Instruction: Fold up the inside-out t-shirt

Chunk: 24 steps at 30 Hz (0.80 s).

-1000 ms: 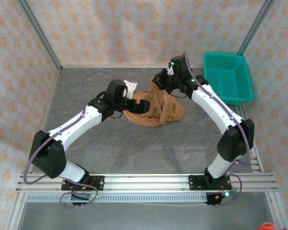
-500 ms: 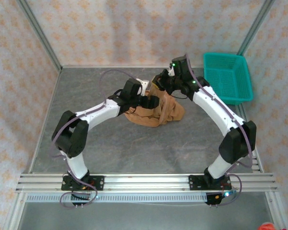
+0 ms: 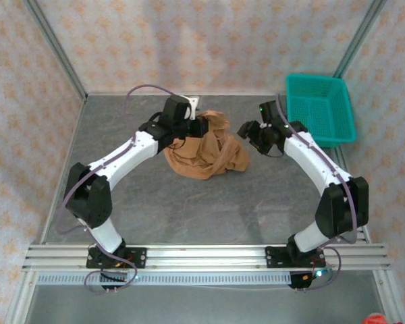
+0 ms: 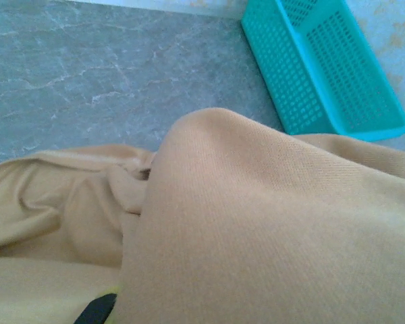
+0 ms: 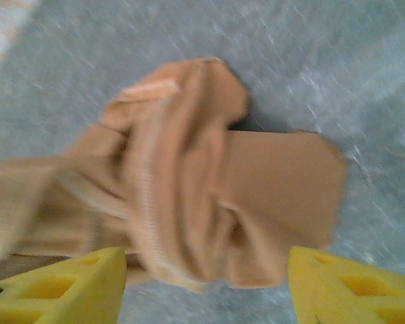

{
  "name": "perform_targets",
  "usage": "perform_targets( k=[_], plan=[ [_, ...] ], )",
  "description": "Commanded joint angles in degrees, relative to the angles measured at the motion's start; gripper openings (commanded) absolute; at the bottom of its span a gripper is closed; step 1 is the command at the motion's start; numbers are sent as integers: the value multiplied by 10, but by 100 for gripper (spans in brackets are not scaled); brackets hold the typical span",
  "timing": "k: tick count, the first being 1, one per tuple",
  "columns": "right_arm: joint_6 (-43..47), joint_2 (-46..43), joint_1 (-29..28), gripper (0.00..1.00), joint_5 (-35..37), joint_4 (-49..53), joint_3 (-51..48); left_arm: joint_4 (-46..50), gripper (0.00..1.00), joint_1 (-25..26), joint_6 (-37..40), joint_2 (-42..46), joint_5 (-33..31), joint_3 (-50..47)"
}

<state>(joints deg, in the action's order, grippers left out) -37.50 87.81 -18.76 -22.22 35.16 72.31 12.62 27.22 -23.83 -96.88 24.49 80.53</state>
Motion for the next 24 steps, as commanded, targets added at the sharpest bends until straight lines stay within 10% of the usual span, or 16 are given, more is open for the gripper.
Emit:
perform_targets(
  k=[1,12,17,24],
  plan=[
    [8,-2,-42,64,7,-29,-21,-11,0,-3,-35,15,28,1],
    [-52,155,-113,62,-16,-144,36,16,0,-4,-39,24,28,20],
    [-52,205,-93,0,4,-125,49,66,0,-43,-64,19,56,115],
    [-25,94,16,0,16,-146,-128,155,0,-183,-185,-14,95,369]
  ],
)
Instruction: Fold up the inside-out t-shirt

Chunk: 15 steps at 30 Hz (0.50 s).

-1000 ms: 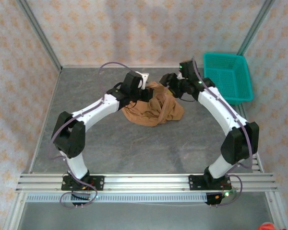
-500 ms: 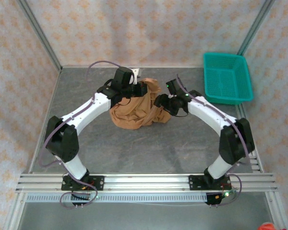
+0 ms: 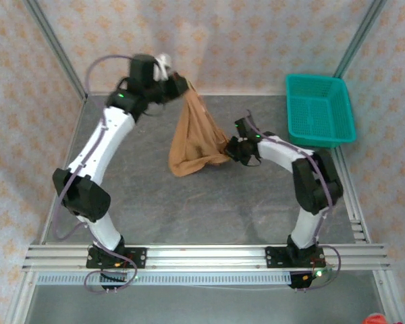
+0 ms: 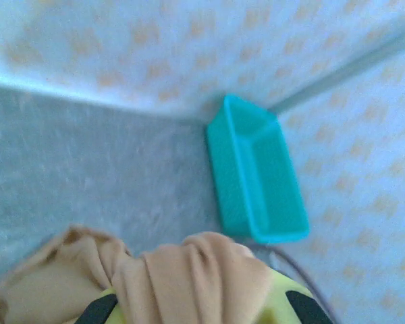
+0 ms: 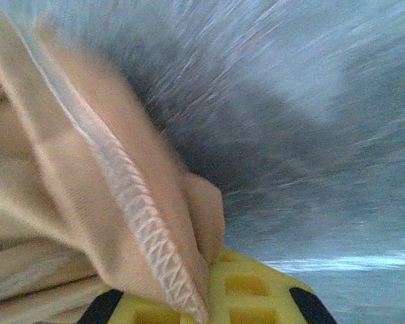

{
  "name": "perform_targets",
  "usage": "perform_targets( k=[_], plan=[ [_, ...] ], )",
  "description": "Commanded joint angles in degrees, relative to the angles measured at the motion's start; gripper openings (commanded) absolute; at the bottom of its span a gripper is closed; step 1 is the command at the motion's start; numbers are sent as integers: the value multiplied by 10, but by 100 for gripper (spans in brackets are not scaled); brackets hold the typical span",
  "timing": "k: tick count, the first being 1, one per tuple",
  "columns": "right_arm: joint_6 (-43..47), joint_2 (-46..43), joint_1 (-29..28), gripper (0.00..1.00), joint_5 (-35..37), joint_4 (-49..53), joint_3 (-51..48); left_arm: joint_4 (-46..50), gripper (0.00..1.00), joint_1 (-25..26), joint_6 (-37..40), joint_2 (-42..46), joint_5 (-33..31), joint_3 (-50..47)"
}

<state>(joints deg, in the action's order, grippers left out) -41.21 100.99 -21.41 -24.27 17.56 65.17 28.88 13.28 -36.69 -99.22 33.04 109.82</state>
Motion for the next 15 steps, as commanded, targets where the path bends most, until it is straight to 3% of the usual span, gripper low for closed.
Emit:
perform_targets(
  k=[1,4,8,9,11,13,15],
  plan=[
    [14,-49,56,0,35,23,-78,-11,0,-51,-64,11,14,88],
    [20,-62,65,0,39,17,-113,-38,0,-53,-81,27,29,57],
    [20,-57,64,0,24,12,-123,-170,0,-44,-129,75,64,-119],
    [23,-57,65,9,27,22,-118,-192,0,-40,-133,84,68,-162],
    [32,-65,64,39,44,53,-104,-226,0,-31,-138,95,81,-232],
    [39,-88,60,53,69,82,-91,-263,0,-15,-133,106,101,-291],
    [41,-117,47,59,83,94,-80,-265,0,2,-110,119,103,-329]
  ],
)
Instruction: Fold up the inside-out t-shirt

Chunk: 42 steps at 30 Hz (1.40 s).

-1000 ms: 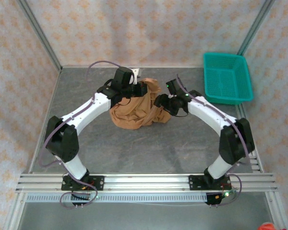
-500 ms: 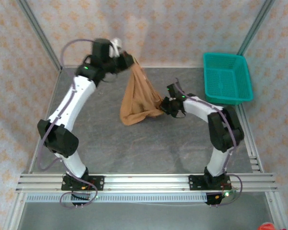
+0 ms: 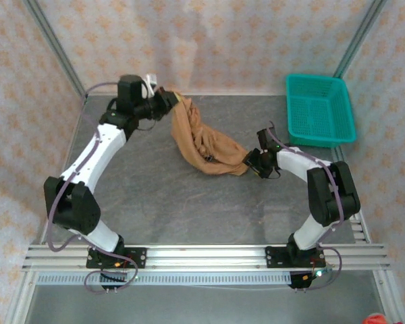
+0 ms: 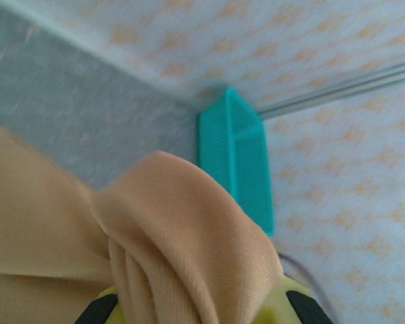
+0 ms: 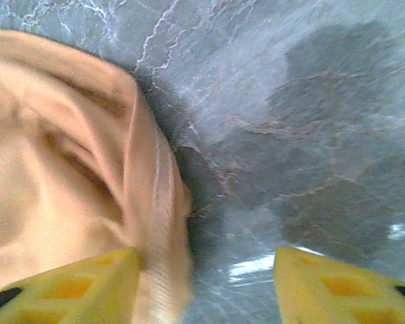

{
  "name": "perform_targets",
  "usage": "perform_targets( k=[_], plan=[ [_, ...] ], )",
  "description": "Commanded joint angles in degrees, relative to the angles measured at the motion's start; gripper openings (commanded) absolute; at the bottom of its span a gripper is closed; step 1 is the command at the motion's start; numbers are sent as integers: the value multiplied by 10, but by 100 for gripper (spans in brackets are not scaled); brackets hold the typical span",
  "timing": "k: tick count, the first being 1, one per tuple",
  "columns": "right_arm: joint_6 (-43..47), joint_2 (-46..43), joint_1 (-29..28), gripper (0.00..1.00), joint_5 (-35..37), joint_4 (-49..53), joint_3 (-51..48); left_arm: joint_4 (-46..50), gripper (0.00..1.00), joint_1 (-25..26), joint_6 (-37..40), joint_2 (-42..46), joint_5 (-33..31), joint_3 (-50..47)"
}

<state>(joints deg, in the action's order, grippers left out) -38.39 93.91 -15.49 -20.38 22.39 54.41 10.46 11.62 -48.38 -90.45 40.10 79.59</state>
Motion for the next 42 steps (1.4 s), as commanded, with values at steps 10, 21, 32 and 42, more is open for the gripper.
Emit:
perform_targets(
  k=[10,21,32,42],
  plan=[
    [-51,-51,-129,56,-30,-129,83,-56,0,34,40,54,25,-79],
    [-127,174,-163,62,-74,-257,251,-16,0,33,61,79,13,-84],
    [-43,70,-153,0,-26,-60,382,94,0,-72,108,121,27,-5],
    [34,-168,-114,0,52,83,441,196,0,-200,125,124,38,215]
  ],
)
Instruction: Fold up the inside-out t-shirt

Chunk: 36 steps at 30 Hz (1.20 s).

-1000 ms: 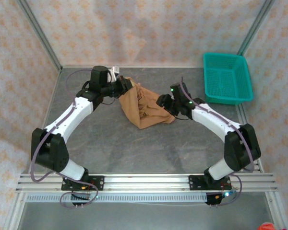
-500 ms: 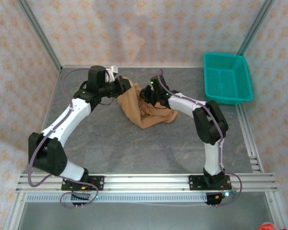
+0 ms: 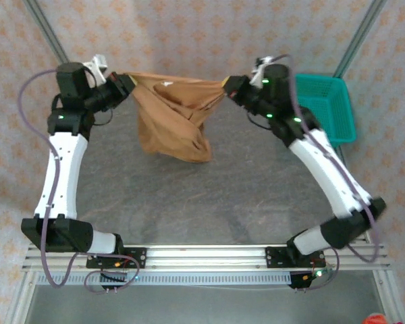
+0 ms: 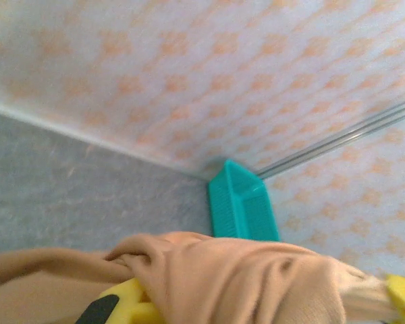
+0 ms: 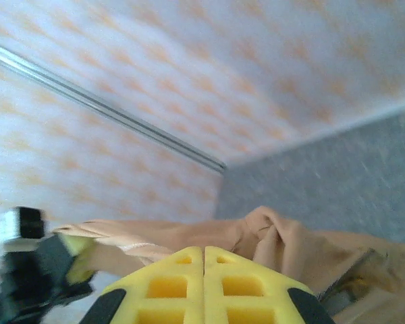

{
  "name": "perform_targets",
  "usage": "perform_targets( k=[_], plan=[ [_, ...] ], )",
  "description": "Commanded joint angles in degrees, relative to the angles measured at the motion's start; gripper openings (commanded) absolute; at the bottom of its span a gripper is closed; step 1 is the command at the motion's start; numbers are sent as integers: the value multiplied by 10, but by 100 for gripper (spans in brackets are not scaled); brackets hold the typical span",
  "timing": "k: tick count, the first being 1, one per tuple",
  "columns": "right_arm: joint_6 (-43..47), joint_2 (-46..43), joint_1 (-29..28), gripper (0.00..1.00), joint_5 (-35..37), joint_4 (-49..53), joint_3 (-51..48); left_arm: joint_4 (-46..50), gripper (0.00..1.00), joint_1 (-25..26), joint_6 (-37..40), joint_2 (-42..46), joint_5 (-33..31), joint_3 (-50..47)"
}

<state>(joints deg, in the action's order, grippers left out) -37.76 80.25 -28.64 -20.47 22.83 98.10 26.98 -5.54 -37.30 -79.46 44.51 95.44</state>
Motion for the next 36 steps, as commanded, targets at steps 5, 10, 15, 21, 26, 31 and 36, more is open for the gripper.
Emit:
perform_targets(
  k=[5,10,15,21,26,31,36],
  plan=[
    [-28,-71,17,0,-1,56,-71,42,0,-28,7,-29,-11,190],
    [-60,-137,25,0,75,33,-242,60,0,90,63,-100,-44,191],
    [-95,-167,64,0,118,24,-381,65,0,192,112,-249,-61,153],
    [-99,-174,107,0,163,39,-496,180,33,221,148,-471,-105,274],
    [-72,-151,131,5,183,57,-529,245,68,216,188,-394,-247,228],
    [-16,-136,132,50,199,80,-505,219,67,219,210,-191,-305,-6],
    [47,-88,110,55,144,73,-451,182,59,219,197,-63,-269,-233]
  ],
)
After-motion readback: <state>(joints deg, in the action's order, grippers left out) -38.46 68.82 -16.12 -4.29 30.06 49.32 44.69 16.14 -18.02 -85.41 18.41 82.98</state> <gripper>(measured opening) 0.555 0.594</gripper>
